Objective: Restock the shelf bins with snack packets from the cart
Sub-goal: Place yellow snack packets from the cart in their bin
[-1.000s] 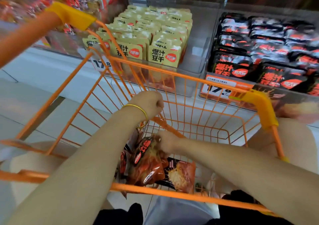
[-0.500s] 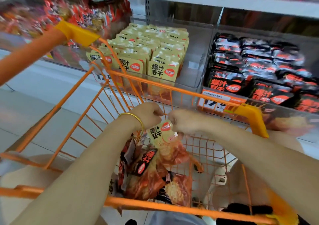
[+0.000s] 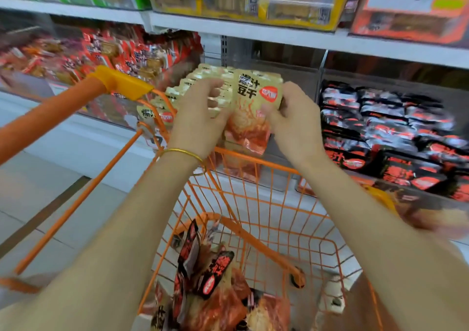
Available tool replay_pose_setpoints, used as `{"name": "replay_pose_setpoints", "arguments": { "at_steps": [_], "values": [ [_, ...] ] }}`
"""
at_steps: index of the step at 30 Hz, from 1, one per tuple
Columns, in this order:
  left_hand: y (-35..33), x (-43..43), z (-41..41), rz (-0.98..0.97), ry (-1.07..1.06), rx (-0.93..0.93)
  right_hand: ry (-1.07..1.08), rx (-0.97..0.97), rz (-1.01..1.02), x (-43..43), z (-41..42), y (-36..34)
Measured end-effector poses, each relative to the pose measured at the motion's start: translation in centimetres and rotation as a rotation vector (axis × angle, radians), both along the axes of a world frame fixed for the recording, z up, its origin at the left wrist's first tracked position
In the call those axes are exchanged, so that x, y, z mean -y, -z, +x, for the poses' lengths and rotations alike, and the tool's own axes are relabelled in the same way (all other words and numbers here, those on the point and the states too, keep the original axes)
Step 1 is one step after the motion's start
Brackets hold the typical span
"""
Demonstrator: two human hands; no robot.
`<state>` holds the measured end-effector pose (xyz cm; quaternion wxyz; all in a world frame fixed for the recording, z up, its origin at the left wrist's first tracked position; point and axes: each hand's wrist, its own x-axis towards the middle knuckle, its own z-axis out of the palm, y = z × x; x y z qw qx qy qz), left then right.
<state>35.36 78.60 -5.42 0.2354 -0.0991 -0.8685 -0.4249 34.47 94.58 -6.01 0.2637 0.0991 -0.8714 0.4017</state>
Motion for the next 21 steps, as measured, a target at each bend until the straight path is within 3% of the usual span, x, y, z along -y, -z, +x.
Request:
{"name": "replay_pose_setpoints", "arguments": {
  "at_steps": [8,12,16,21],
  "values": [
    [3.8,0.5,-0.3,-0.13,-0.042,0.068,0.015,-0.153,0.021,0.1,-0.4,0.5],
    [3.8,0.4,0.2,-0.185,-0.035,0.042,-0.038,0.018,0.267,0.9,0.4,3.0],
    [4.2,0.3,0.3,-0.238,-0.037,0.013,0.083,0.061,0.603,0.9,0.4,4.2],
    [4.2,0.4,0.5,-0.277,-0.037,0.013,0.103,0.26,0.689,1.2,0.0,4.0]
  ]
}}
